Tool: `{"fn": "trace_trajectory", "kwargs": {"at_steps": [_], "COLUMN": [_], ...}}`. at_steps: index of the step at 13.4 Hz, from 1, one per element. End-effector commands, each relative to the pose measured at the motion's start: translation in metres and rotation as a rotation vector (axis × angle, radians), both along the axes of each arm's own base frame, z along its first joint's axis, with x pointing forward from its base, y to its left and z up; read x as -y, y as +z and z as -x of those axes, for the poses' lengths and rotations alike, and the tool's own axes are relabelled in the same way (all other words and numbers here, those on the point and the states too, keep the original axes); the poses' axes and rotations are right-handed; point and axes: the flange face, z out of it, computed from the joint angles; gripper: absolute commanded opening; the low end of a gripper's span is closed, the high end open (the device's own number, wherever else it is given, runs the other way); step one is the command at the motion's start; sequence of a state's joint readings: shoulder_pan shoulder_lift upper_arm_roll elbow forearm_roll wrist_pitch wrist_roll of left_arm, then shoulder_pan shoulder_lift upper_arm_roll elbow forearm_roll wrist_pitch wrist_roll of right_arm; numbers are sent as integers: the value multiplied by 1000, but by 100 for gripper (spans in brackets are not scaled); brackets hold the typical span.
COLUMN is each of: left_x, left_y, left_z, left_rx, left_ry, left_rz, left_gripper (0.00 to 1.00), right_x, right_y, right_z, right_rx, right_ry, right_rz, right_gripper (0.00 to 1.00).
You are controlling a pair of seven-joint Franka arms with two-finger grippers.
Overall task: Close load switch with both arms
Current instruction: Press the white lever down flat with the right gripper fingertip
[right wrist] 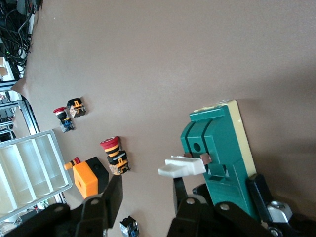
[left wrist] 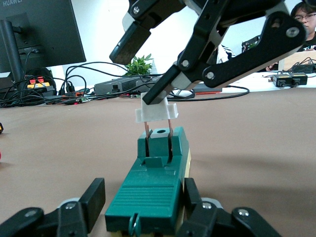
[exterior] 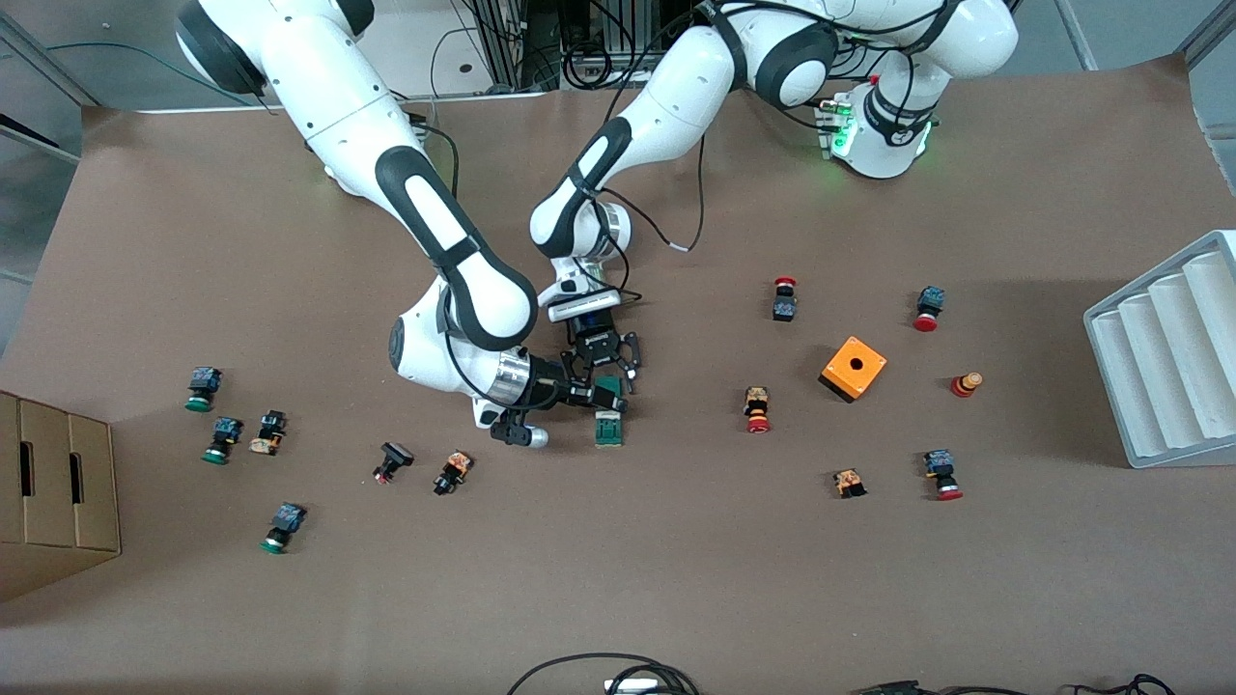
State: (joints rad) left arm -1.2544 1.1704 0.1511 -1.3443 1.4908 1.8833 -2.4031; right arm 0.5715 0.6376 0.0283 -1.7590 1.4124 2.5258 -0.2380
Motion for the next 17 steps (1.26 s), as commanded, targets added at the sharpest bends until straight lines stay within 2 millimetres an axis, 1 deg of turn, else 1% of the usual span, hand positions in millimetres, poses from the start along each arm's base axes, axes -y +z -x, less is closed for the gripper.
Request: {"fn": "trace_trajectory", "kwargs": {"at_steps": [1,17], "left_x": [-47,-46], "left_y": [-39,-39], "left_z": [3,4], "left_rx": [6,5], "left_ry": [111,110], "left_rz": [-78,-78], "left_gripper": [71,71], "right_x": [-1,-3], "right_y": [-3,-10], "right_z": [-15,-20], "right_rx": [18,19], "right_ry": [-16,-18], "right_rz": [0,0], "right_gripper": [50,50]}}
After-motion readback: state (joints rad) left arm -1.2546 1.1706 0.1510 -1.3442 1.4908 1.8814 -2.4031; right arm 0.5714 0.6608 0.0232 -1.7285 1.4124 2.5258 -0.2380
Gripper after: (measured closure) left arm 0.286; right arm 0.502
